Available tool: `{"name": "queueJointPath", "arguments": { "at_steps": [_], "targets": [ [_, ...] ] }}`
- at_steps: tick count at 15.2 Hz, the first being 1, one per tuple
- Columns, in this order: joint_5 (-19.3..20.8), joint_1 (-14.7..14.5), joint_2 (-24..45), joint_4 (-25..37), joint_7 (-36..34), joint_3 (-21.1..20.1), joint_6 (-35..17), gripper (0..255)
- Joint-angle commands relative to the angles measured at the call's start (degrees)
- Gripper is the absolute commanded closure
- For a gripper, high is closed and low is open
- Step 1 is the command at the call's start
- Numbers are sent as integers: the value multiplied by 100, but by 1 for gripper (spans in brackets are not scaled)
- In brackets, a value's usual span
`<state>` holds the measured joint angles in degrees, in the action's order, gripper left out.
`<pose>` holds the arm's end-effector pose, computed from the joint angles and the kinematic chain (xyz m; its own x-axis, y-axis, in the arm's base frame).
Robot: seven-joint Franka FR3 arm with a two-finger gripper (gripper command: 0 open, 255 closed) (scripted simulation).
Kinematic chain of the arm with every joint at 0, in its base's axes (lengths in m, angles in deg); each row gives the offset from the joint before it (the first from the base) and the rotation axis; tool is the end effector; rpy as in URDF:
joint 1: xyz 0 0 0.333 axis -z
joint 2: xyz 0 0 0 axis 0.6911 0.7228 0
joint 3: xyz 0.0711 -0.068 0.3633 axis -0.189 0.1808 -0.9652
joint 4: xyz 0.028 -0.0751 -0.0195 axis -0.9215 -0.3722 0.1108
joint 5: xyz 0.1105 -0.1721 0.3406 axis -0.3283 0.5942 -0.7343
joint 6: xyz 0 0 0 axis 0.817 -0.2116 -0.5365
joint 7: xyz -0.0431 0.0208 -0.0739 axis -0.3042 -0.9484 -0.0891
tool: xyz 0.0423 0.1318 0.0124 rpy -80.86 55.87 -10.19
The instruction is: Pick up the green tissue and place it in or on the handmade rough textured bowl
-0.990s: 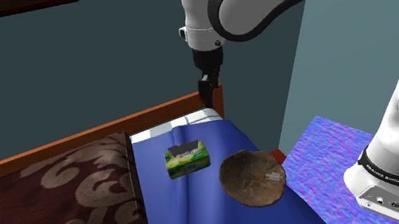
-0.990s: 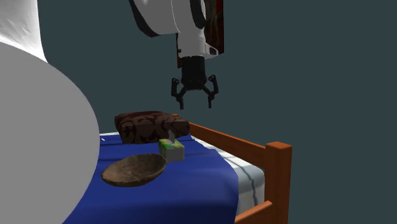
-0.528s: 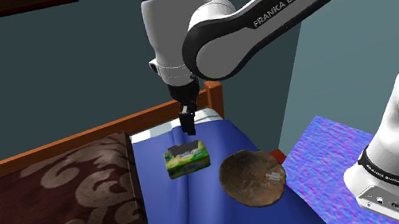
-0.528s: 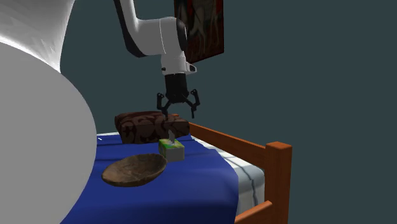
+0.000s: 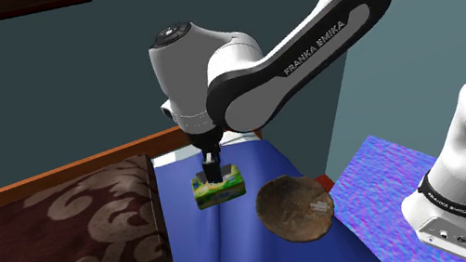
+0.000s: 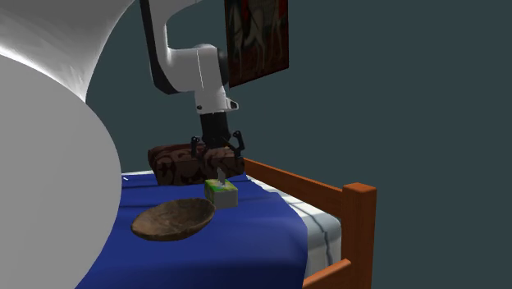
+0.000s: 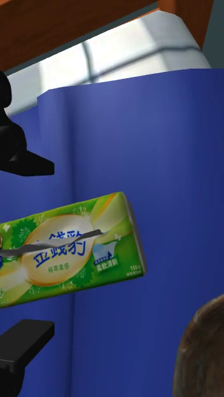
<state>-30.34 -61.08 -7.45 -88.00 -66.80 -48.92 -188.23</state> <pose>0.4515 0.3670 0.4084 0.6781 0.7340 -0.0370 0.7318 -0.6696 0.1270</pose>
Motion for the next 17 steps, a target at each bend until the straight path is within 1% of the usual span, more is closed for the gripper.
{"name": "queueJointPath", "arguments": {
  "at_steps": [1,3,11,12,17],
  "targets": [
    [57,1,75,-73,-31,14,-140,0],
    [129,2,174,-161,-79,36,-314,0],
    [129,2,174,-161,-79,36,-313,0],
    [129,2,174,-161,-79,36,-313,255],
    [129,2,174,-161,-79,36,-313,255]
  ]
}}
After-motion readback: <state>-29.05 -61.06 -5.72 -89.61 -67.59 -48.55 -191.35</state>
